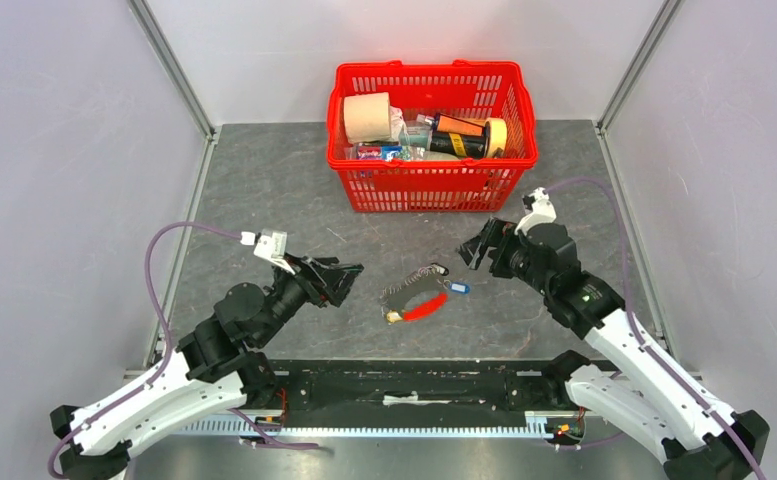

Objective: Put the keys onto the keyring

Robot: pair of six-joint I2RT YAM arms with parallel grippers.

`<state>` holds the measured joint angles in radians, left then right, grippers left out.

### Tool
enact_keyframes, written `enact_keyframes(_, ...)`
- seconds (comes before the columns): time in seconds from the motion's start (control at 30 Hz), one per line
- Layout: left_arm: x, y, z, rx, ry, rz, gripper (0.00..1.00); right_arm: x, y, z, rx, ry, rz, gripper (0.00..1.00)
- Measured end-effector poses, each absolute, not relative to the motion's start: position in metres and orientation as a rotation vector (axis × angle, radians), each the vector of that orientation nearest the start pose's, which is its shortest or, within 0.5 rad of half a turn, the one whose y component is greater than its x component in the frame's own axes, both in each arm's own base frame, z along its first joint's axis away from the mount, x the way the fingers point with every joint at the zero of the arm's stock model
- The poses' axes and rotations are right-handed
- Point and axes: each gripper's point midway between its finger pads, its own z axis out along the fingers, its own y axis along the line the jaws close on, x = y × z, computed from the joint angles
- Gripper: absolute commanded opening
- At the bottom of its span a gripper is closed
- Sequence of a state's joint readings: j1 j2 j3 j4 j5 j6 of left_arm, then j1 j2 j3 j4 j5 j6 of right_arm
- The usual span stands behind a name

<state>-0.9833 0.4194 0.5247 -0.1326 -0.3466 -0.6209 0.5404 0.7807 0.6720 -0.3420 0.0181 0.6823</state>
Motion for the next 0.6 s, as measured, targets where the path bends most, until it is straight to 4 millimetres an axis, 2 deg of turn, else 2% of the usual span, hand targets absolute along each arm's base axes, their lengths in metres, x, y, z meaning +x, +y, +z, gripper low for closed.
enact_keyframes(0.4, 0.174, -0.187, 0.305, 0.094, 1.662, -0.888, 0.86, 0.251, 0.153, 0.282, 0.102, 1.950, 0.633, 0.97)
enact_keyframes(0.53, 0.175, -0.184, 0.322, 0.139, 1.665, -0.832, 0.86, 0.260, 0.147, 0.301, 0.125, 1.920, 0.585, 0.97)
enact_keyframes(0.6, 0.176, -0.182, 0.331, 0.163, 1.664, -0.801, 0.86, 0.264, 0.143, 0.305, 0.144, 1.915, 0.556, 0.97)
